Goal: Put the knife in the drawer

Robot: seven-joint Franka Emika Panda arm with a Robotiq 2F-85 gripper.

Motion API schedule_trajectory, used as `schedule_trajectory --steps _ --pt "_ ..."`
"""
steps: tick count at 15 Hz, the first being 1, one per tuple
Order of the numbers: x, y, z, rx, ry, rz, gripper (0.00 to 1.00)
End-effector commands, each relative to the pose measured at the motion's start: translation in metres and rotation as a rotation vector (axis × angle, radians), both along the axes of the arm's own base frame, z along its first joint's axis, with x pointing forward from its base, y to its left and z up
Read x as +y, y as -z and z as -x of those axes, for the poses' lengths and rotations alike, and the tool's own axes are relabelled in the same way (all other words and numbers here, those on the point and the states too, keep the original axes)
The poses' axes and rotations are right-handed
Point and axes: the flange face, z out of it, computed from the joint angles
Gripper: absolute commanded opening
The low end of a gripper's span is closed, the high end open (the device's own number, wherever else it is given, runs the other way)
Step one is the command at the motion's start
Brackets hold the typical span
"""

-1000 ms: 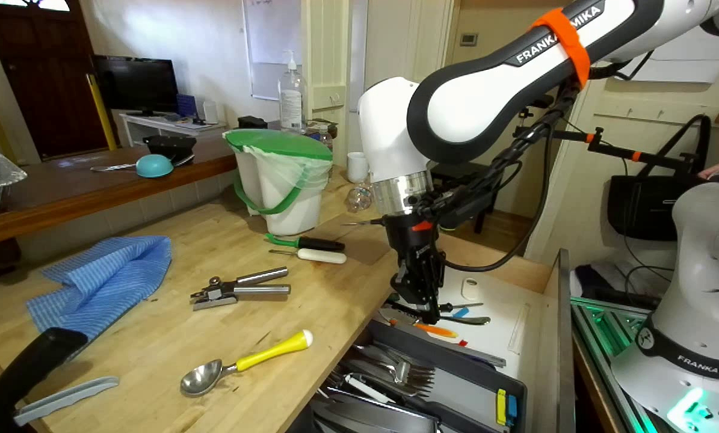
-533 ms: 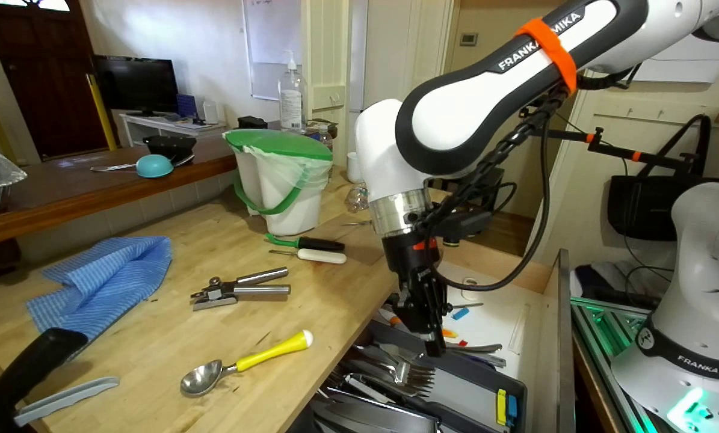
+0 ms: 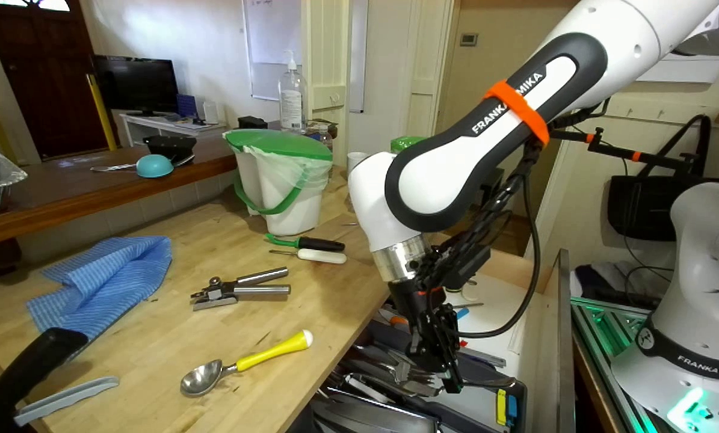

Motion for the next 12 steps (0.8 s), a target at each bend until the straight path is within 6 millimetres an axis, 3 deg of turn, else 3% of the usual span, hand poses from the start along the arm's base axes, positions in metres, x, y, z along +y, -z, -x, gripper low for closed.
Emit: schedule_trajectory --steps 1,6,12 --pt "0.0 0.012 -0.001 -0.044 -0.043 0.089 0.02" --pt "0.01 0.016 -0.004 -0.188 -0.11 0.192 0.02" --pt "-0.001 0.029 0.006 -0.358 0.024 0.259 0.02"
